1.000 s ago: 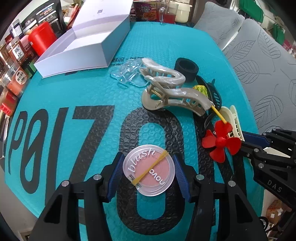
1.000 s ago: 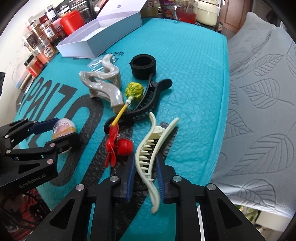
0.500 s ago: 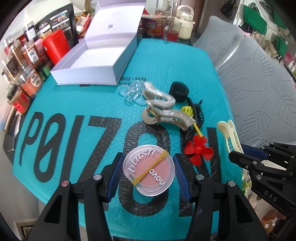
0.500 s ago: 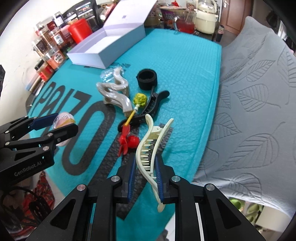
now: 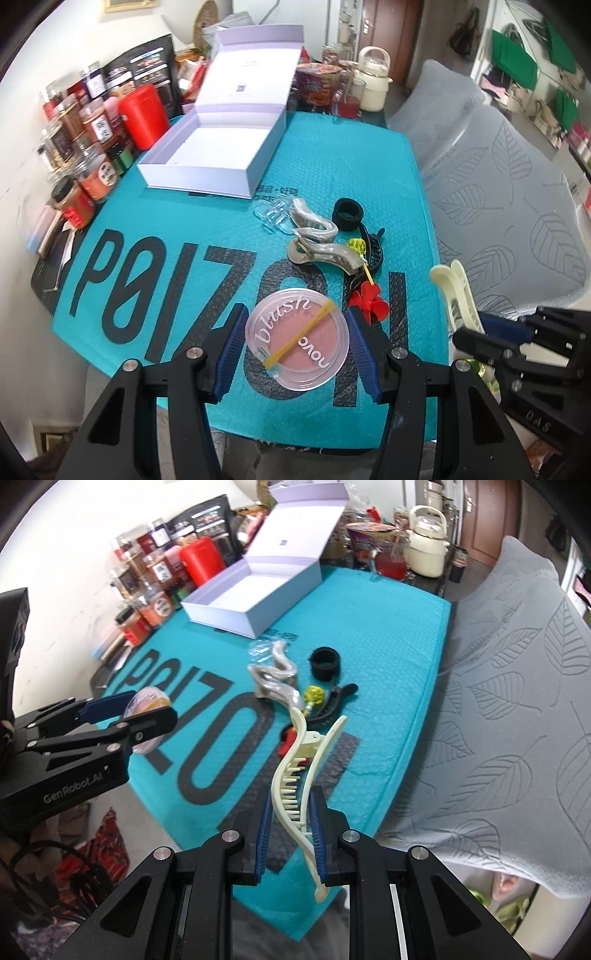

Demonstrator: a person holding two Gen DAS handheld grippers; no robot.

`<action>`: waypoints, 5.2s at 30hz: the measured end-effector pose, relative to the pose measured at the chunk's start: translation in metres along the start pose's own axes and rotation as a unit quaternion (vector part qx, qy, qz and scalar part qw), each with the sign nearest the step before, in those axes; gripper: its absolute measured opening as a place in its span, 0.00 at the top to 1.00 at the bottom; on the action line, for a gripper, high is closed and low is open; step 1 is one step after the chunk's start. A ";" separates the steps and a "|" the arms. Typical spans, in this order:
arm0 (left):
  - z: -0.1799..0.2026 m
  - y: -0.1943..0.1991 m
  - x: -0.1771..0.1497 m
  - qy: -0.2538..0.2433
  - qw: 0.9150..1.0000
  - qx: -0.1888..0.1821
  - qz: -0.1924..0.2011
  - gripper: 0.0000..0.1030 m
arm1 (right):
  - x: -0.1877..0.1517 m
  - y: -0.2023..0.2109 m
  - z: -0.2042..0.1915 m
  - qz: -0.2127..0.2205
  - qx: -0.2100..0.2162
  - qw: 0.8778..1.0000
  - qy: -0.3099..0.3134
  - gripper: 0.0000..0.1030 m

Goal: Organize rigid objects
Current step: 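Carry the compact and claw clip into the open white box with both tools, then open both tools to release the compact and claw clip in the box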

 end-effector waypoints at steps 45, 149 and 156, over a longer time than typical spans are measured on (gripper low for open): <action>-0.088 -0.034 0.156 -0.106 0.992 -0.067 0.003 0.48 | 0.160 -0.051 -0.072 0.037 -0.021 0.997 -0.072 0.81; -0.111 -0.185 0.313 -0.064 0.997 -0.037 -0.027 0.41 | 0.319 -0.169 0.013 0.047 -0.060 0.995 -0.061 0.79; -0.114 -0.146 0.312 -0.059 0.998 -0.039 -0.002 0.41 | 0.320 -0.139 0.002 0.068 -0.068 0.994 -0.051 0.79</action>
Point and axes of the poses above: each gripper's, at about its wrist camera, not at the fingertips, and y roughly against the way its jaws point, z to its right, x to its top, the point moved 6 cm from there along -y, roughly the way its jaws point, and after that the axes turned 14 degrees about y, right-handed, at the moved point
